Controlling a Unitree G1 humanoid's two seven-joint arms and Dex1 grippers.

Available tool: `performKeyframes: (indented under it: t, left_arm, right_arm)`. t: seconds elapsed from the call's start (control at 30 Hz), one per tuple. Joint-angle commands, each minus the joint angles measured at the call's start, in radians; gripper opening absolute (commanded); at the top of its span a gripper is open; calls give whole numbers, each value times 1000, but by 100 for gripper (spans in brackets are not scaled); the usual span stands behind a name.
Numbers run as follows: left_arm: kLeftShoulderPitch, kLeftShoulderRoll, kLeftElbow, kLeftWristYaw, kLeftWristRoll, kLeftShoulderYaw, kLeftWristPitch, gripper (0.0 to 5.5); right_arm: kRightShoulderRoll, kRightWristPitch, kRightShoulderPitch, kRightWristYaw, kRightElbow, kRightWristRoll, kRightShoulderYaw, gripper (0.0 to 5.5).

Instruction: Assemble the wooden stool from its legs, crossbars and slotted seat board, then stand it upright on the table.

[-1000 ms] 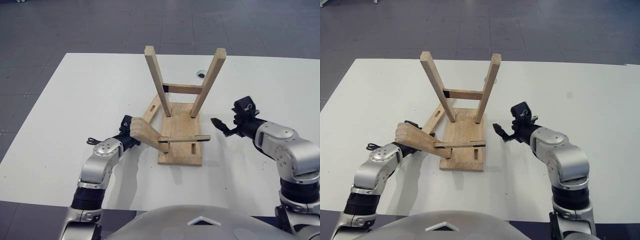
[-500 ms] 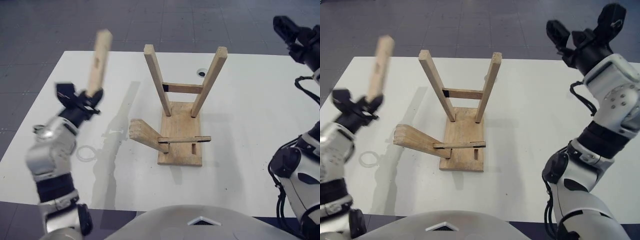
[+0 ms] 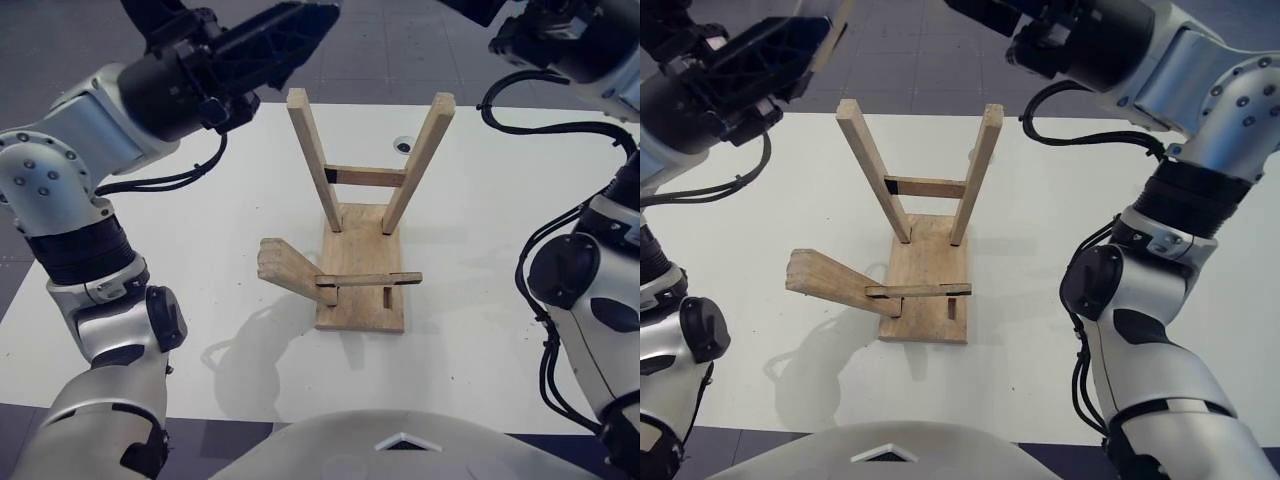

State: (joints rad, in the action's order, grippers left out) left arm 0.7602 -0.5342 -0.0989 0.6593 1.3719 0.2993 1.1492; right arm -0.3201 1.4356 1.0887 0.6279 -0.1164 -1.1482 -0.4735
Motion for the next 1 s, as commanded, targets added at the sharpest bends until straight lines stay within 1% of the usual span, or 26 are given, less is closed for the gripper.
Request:
performKeyframes:
  t: [0.03, 0.13, 0.23, 0.3, 0.57, 0.63, 0.77, 0.8, 0.83, 1.0]
  left_arm:
    - [16, 12, 0, 19, 8, -39, 8, 207]
    - [12, 18, 1, 27, -14, -65, 2, 207]
    - [7, 16, -4, 31, -19, -81, 2, 207]
    - [-4, 12, -13, 36, -21, -88, 4, 207]
    - [-44, 7, -40, 53, -47, -112, -14, 207]
    - [-50, 6, -44, 52, -49, -113, -19, 207]
    - [-59, 0, -51, 47, -66, -118, -35, 206]
    - [-55, 1, -46, 37, -60, -112, -35, 244]
    - [-51, 0, -43, 34, -38, -101, -28, 266]
    - [-47, -28, -41, 5, 37, -39, -14, 349]
  right_arm:
    - [12, -6, 46, -11, 11, -58, 28, 483]
    - [10, -9, 49, -18, 14, -88, 44, 483]
    - [10, -16, 42, -26, 10, -103, 61, 432]
    - [6, -13, 36, -22, 6, -124, 64, 387]
    - [-20, -18, 29, -16, -9, -148, 87, 238]
    - [-27, -24, 32, -12, -18, -145, 91, 226]
    - [-33, -39, 38, -7, -35, -148, 91, 225]
    - [-37, -43, 37, -3, -35, -145, 93, 225]
    - [-42, -47, 35, 2, -34, -140, 96, 218]
    - [-117, -85, -9, 61, -14, -77, 134, 203]
